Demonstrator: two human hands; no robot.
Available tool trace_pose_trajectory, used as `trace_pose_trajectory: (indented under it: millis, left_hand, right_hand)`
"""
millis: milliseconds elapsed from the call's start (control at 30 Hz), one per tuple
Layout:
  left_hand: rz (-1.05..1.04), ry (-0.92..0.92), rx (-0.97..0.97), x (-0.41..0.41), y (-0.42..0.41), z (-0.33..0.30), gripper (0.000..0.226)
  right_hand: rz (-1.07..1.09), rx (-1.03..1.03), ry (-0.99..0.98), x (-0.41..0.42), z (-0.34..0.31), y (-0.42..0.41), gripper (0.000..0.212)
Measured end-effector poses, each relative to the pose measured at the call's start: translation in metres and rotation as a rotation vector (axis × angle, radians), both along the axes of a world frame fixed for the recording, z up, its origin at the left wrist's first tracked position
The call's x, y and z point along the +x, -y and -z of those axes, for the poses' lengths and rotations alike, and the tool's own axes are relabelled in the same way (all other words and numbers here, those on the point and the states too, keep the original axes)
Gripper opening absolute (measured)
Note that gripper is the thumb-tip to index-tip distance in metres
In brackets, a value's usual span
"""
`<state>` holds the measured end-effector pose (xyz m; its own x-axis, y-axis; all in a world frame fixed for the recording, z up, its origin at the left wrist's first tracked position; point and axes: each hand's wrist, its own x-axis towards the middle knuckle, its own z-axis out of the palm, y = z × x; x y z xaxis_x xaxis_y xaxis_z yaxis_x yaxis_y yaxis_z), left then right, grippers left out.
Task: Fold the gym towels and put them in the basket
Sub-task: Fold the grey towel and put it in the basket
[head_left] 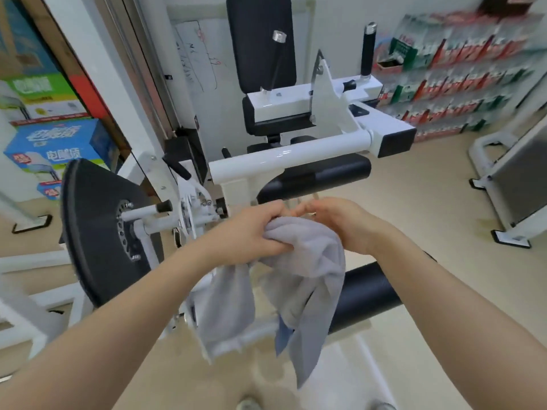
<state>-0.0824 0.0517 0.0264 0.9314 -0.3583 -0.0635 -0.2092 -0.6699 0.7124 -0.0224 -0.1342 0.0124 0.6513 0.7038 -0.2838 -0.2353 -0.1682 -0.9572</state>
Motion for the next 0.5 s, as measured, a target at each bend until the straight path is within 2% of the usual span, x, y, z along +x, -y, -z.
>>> trace_pose_trajectory:
  millis: [100,200,267,333,433,500]
  left_hand:
    - [0.178,0.072,0.179,0.017,0.058,0.013,0.038]
    - [0.243,0.12,0.225,0.033,0.129,0.023,0.038]
    - [0.242,0.022,0.17,0.041,0.179,0.027,0.037]
    - [0.234,-0.12,0.035,0.048,0.234,0.025,0.036]
    - [0.144,-0.302,-0.225,0.064,0.32,0.019,0.027]
    - [0.118,-0.324,-0.266,0.077,0.371,0.018,0.028]
  right_hand:
    - [-0.106,-0.288,0.18,0.009,0.013,0.057,0.02]
    - [-0.194,-0.438,0.263,0.012,0.01,0.128,0.028]
    - [-0.175,-0.459,0.282,0.012,0.005,0.183,0.019]
    - [-0.071,-0.432,0.368,0.013,-0.001,0.237,0.011]
    - [0.11,-0.419,0.616,0.018,-0.002,0.31,0.02]
    - [0.203,-0.572,0.867,0.022,0.001,0.353,0.02]
